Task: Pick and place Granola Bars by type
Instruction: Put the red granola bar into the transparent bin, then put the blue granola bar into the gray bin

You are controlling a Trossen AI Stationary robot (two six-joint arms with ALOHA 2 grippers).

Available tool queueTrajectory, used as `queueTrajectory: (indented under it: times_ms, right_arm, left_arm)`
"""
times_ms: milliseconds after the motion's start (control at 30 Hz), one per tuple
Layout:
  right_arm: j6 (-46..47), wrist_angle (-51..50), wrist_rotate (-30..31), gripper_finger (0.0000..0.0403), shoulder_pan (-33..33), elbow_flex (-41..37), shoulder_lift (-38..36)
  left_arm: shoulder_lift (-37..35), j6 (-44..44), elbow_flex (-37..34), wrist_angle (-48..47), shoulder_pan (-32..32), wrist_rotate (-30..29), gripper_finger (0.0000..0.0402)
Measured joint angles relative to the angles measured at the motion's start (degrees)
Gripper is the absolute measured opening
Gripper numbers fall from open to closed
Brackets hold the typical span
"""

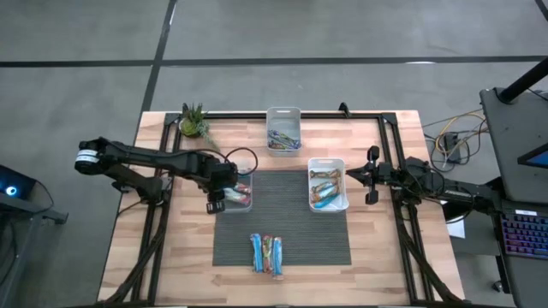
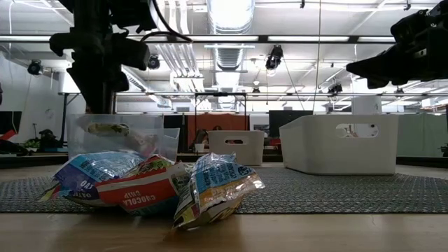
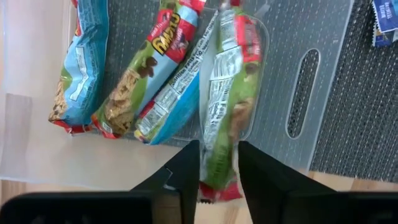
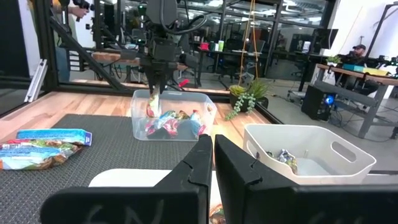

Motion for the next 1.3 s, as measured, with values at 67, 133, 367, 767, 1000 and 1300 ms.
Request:
queueTrajectory:
  times_ms: [67, 133, 367, 767, 1000, 1300]
  right_arm:
    - [0.1, 0.0, 0.0, 0.0009, 0.0, 0.0, 0.0]
    - [-0.2, 0.0, 0.0, 0.0009, 0.0, 0.0, 0.0]
    - [-0.2, 0.0, 0.0, 0.0009, 0.0, 0.0, 0.0]
    - [-0.2, 0.0, 0.0, 0.0009, 0.0, 0.0, 0.0]
    - [-0.1, 0.0, 0.0, 0.0009, 0.0, 0.0, 0.0]
    - [0.1, 0.0, 0.0, 0.0009, 0.0, 0.0, 0.0]
  left_arm:
    - [0.0, 0.0, 0.0, 0.1, 0.0, 0.0, 0.0102]
    - [0.0, 0.0, 0.0, 0.0, 0.0, 0.0, 0.0109]
    - [0.0, 0.1, 0.0, 0.0, 0.0, 0.0, 0.0114]
    - [0.0, -2.0, 1.3, 4.2, -0.5, 7.4, 0.0114]
    - [-0.1, -2.5, 6.8, 4.6, -1.2, 7.5, 0.0114]
    - [-0.2, -1.7, 9.4, 12.9, -5.0, 11.0, 0.0128]
